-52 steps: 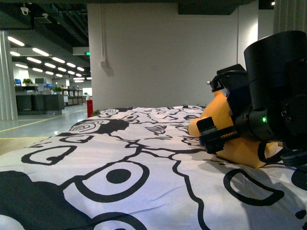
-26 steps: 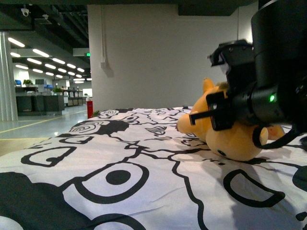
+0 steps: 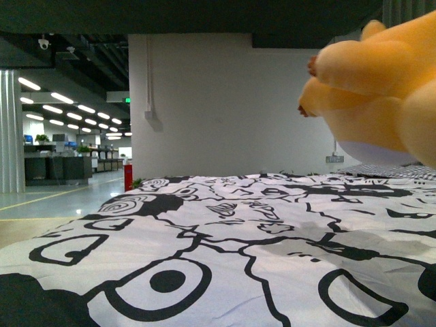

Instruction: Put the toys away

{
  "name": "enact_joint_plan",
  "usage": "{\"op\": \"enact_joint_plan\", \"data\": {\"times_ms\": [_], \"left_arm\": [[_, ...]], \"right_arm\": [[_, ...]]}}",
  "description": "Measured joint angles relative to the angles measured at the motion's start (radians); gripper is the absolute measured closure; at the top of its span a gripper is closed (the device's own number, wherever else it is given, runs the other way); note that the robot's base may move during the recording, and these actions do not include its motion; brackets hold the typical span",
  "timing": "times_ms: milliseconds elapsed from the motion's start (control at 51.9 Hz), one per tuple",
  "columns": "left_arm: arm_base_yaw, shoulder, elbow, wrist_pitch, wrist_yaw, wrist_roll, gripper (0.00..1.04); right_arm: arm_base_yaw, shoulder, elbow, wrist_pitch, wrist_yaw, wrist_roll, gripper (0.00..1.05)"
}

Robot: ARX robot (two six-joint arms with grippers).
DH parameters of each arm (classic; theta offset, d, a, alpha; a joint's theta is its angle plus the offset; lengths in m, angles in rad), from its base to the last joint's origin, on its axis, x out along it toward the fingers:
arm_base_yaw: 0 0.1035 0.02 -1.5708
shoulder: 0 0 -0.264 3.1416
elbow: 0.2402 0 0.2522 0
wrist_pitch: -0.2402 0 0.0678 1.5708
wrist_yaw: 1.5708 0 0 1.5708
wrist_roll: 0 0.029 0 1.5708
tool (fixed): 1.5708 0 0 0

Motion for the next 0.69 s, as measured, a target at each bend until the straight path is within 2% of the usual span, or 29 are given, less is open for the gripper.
{"op": "enact_joint_plan", "data": {"times_ms": [193,327,520,693], "left_arm": [[0.000,0.000,0.000,0.000,0.000,0.000,0.06],[0.000,0.000,0.000,0.000,0.000,0.000,0.06],[0.000,0.000,0.000,0.000,0.000,0.000,0.06],[0.000,0.000,0.000,0.000,0.000,0.000,0.06]], "right_arm": [[-0.257,-0.310,-0.269,0.010,-0.318,0.056,0.97],[-0.328,-0.455,-0.404,0.014,-0.406,0.101,0.97],[-0.275,-0.644,-0.555,-0.026,-0.341,0.108,0.97],[-0.097,-0.768,-0.688,0.005,-0.086,0.021,0.97]]}}
